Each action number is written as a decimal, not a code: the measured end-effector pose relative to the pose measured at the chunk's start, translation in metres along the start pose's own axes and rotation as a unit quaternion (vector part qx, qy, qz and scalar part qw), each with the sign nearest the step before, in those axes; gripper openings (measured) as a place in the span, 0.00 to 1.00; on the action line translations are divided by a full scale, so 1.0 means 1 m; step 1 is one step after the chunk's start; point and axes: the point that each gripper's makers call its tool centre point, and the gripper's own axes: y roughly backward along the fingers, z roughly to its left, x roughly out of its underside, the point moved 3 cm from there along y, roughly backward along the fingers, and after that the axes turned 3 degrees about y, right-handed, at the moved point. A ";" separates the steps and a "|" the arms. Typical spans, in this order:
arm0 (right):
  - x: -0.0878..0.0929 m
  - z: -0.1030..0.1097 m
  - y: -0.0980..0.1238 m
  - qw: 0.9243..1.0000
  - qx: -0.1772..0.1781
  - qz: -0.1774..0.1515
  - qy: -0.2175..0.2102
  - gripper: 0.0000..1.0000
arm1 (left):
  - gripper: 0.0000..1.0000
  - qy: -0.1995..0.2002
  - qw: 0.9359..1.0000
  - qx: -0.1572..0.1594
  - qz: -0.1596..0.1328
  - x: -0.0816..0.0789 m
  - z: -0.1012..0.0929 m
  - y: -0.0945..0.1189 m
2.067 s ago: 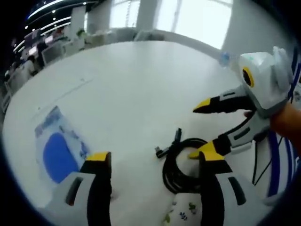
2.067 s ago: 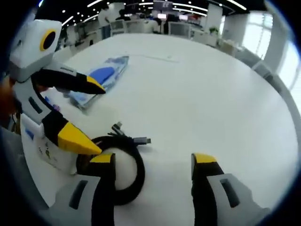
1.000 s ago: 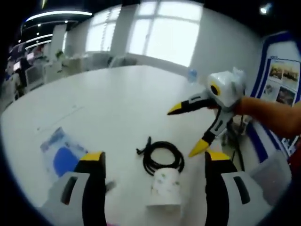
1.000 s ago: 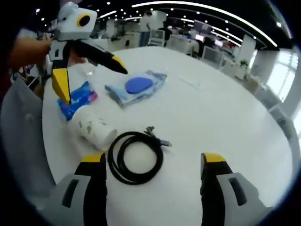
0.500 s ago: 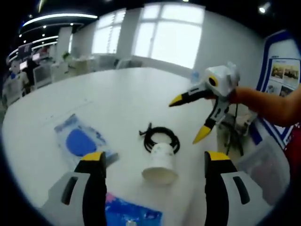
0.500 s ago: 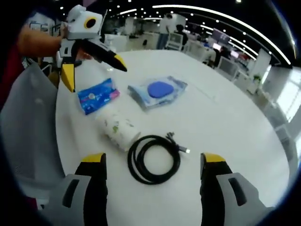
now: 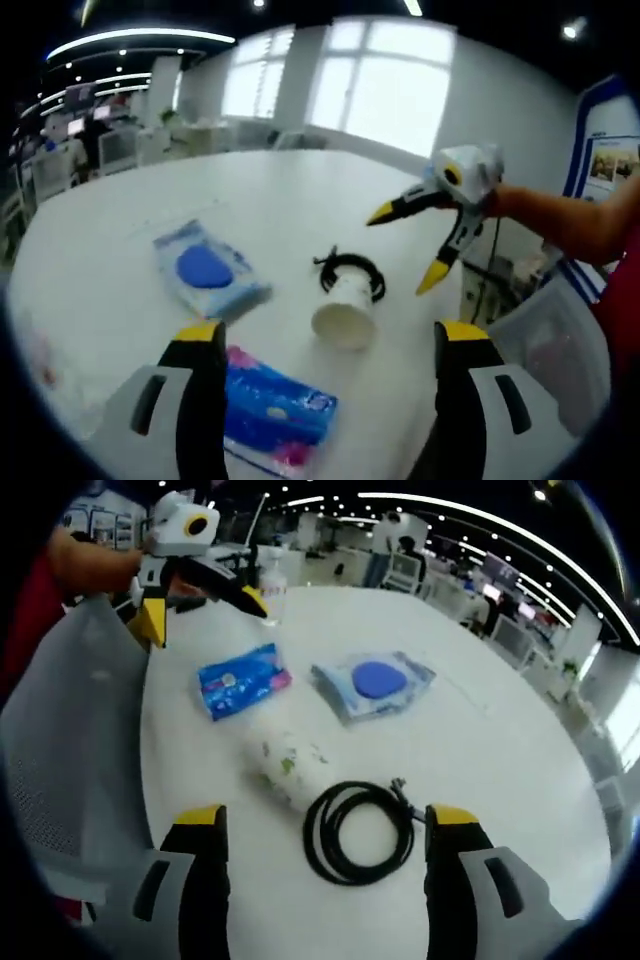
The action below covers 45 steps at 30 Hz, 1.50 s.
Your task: Arrange the tabletop items into an orderly group along one side of the table until the central work area is clear of visible clutter.
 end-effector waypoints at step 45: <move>-0.021 0.028 -0.082 0.938 -0.220 0.085 0.254 0.58 | 0.81 0.035 0.998 -0.051 -0.032 0.026 0.004 0.079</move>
